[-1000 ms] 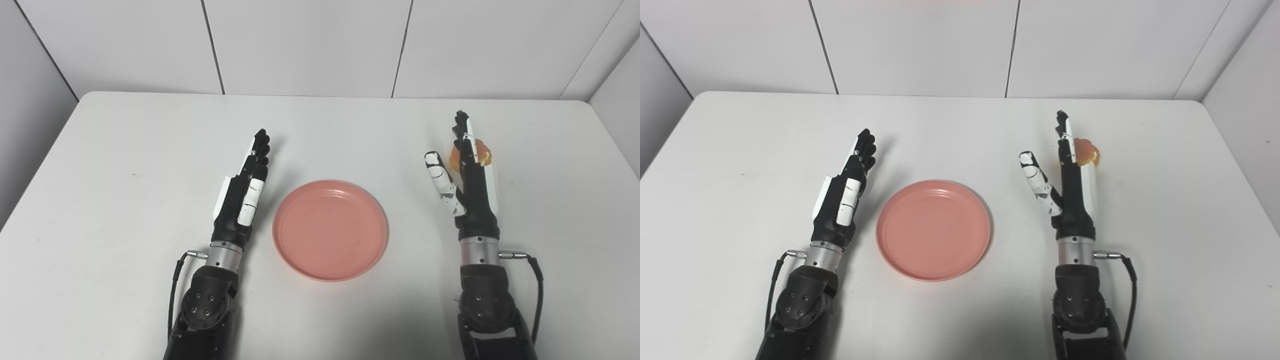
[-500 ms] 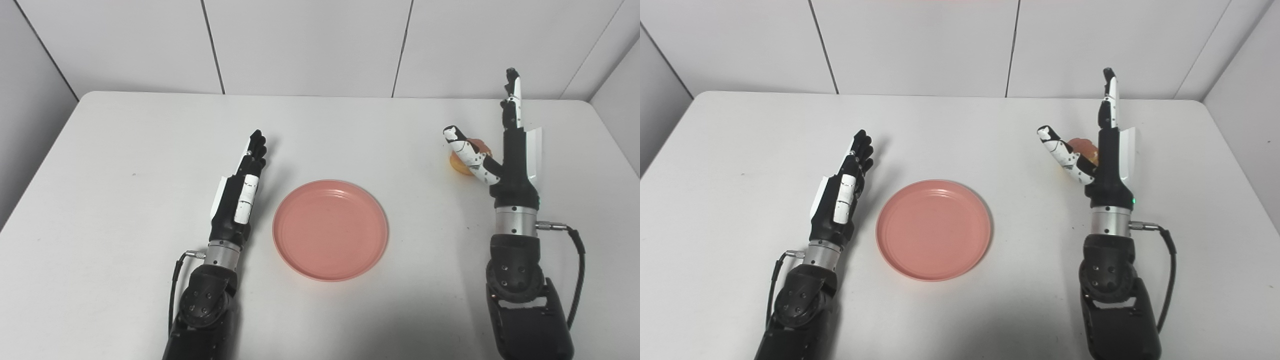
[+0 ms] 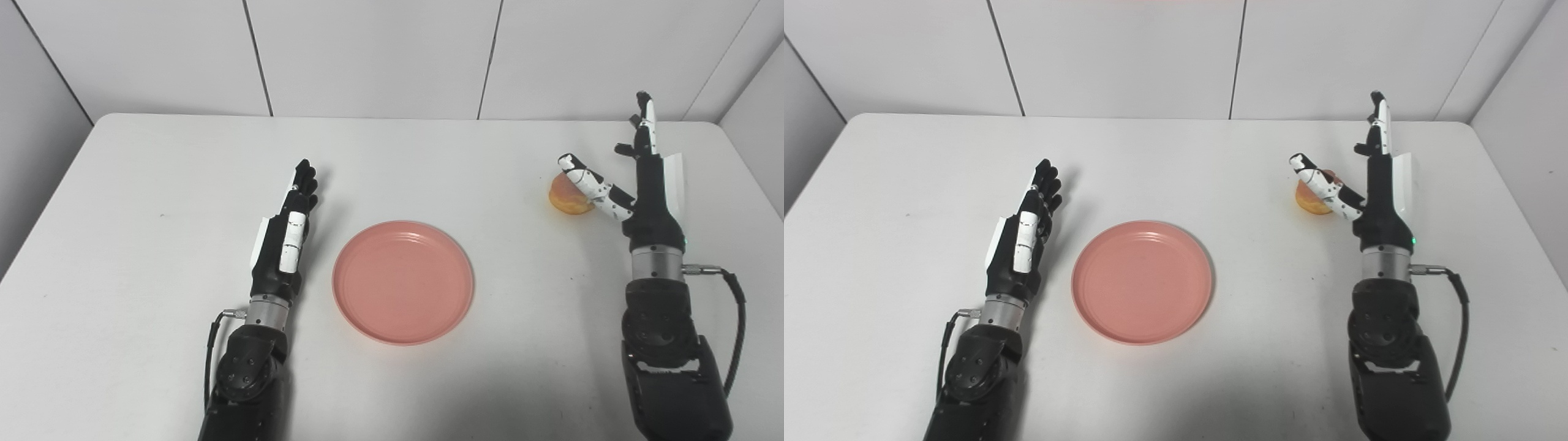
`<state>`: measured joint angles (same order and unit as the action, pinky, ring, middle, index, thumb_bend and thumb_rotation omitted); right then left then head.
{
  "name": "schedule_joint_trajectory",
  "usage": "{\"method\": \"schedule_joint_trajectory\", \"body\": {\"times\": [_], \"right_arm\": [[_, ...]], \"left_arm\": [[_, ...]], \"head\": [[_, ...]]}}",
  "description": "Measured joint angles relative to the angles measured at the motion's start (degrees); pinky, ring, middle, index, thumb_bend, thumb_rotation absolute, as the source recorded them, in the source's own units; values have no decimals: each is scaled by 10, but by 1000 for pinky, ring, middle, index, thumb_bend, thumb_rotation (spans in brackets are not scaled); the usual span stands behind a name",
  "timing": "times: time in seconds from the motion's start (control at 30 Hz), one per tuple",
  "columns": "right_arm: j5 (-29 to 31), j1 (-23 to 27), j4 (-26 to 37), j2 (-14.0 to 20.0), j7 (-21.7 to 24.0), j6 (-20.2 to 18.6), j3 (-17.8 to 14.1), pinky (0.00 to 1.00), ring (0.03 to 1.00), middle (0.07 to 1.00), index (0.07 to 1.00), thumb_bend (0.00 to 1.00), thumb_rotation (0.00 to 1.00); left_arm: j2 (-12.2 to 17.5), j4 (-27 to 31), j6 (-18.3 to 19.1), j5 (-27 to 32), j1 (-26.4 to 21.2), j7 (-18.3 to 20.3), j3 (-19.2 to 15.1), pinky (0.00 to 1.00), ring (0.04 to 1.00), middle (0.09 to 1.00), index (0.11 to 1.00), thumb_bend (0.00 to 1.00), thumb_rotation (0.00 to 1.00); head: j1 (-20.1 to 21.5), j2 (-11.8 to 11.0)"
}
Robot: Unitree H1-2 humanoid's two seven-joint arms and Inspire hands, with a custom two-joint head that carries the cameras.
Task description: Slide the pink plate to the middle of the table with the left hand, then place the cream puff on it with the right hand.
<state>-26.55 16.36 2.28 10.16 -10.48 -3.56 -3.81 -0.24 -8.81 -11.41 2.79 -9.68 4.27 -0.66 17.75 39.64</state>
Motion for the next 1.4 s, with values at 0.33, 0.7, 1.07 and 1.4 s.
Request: {"method": "schedule_joint_trajectory", "body": {"times": [0.33, 0.7, 1.07, 1.4], "right_arm": [[-20, 15, -52, 23, 2, -11, 9, 847, 946, 1000, 988, 718, 505], [-22, 32, -91, 33, 9, -27, 22, 814, 937, 998, 993, 773, 469], [-22, 52, -129, 52, 37, -41, 47, 677, 855, 961, 966, 813, 414], [22, 73, -152, 58, 74, -66, 43, 753, 887, 939, 923, 839, 328]], "left_arm": [[-4, 25, 16, 26, 17, -5, -10, 1000, 1000, 1000, 1000, 684, 1000], [-2, 88, 37, 57, 78, 14, -1, 1000, 1000, 1000, 1000, 642, 1000], [0, 97, 38, 60, 89, 17, -1, 1000, 1000, 1000, 1000, 633, 1000], [2, 96, 38, 58, 88, 18, 2, 1000, 1000, 1000, 1000, 669, 1000]], "head": [[4, 3], [9, 5], [15, 6], [19, 6]]}}
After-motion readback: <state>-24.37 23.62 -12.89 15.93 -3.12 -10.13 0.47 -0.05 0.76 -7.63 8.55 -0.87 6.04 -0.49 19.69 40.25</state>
